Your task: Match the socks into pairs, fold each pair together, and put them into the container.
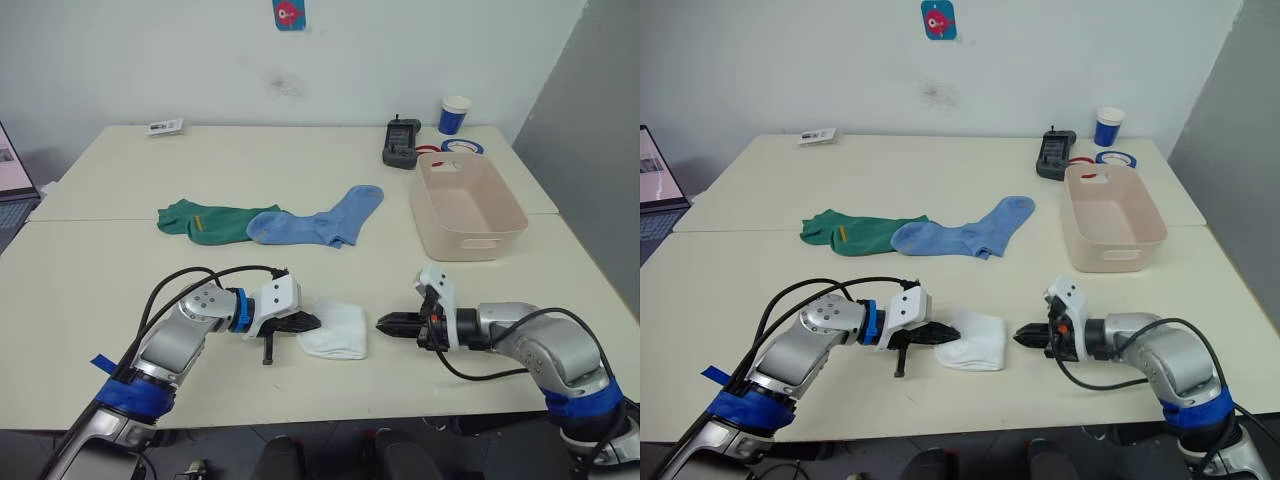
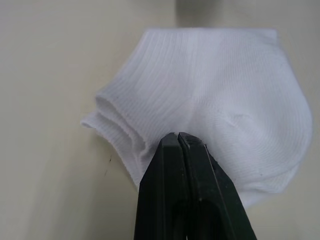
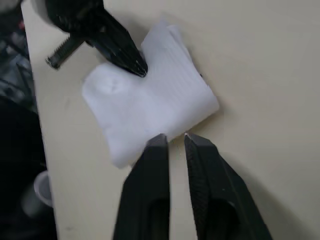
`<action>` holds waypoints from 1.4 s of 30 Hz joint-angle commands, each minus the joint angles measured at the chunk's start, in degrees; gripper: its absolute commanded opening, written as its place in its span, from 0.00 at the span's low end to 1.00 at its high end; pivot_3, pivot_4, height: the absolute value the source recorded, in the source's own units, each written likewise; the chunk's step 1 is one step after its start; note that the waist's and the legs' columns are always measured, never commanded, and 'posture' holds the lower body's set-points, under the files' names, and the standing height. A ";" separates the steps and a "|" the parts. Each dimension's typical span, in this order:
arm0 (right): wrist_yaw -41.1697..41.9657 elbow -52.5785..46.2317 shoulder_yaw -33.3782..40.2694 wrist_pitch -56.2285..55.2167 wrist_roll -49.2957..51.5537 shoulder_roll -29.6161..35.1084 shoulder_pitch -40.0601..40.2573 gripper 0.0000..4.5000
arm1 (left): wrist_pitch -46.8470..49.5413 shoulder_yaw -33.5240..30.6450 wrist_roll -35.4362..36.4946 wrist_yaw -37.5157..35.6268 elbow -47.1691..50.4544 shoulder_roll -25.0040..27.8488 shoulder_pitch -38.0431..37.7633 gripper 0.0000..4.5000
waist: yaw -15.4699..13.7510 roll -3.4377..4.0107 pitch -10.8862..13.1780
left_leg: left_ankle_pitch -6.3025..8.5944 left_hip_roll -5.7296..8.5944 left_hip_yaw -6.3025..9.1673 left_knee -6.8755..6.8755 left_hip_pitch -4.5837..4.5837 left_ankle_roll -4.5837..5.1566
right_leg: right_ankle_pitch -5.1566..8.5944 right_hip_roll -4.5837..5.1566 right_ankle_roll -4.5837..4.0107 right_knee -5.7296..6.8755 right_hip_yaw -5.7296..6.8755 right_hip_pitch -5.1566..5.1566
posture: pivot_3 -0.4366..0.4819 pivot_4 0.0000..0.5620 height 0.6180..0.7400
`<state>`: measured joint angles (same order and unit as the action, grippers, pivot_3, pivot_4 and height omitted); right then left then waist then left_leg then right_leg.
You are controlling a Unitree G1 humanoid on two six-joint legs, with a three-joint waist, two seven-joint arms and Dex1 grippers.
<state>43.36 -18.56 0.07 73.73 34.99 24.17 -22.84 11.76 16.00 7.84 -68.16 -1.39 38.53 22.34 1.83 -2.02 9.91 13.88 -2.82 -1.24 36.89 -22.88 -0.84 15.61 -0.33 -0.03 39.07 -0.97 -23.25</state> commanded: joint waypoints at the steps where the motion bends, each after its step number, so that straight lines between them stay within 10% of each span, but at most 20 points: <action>1: -6.26 0.15 8.50 15.18 3.92 -6.06 -3.95 0.45 | -1.33 1.29 -1.45 -0.40 -0.69 0.07 -0.98 0.00 | -0.14 0.03 -0.02 | 0.00 0.01 0.03 -0.01 0.00 0.00 | 0.00 0.00 0.00 0.00 0.01 0.00 | 0.48 0.27 1.00; 8: -17.11 5.45 9.54 18.77 11.94 -7.79 -3.86 0.98 | -2.11 1.28 -1.76 -0.14 -0.49 0.27 -1.48 0.00 | -0.14 0.03 -0.02 | 0.01 0.06 -0.02 -0.03 -0.05 0.01 | 0.01 0.00 0.01 -0.05 0.00 0.00 | 0.48 0.27 1.00; 31: -39.84 22.53 13.93 18.77 30.37 -19.56 -7.32 0.99 | -1.24 0.34 -1.56 0.41 1.57 0.48 -2.81 0.00 | 0.06 0.06 -0.08 | 0.01 0.00 -0.13 -0.07 -0.04 0.02 | 0.01 -0.14 0.03 -0.07 -0.02 -0.01 | 0.48 0.27 1.00; 42: -39.73 21.23 15.99 18.77 26.11 -20.11 -6.81 0.18 | -1.44 -0.12 -0.49 -0.88 1.77 0.65 -2.99 0.00 | 0.06 0.07 -0.08 | 0.01 0.00 -0.15 -0.09 -0.05 0.02 | 0.01 -0.15 0.03 -0.07 0.00 -0.03 | 0.48 0.27 1.00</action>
<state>5.55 3.85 14.60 92.07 60.64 4.24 -29.23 9.92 15.41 7.29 -68.17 -0.03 38.61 20.30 1.89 -1.95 9.82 13.89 -2.82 -1.39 36.80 -22.93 -0.82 15.62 -0.48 -0.01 39.00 -0.97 -23.28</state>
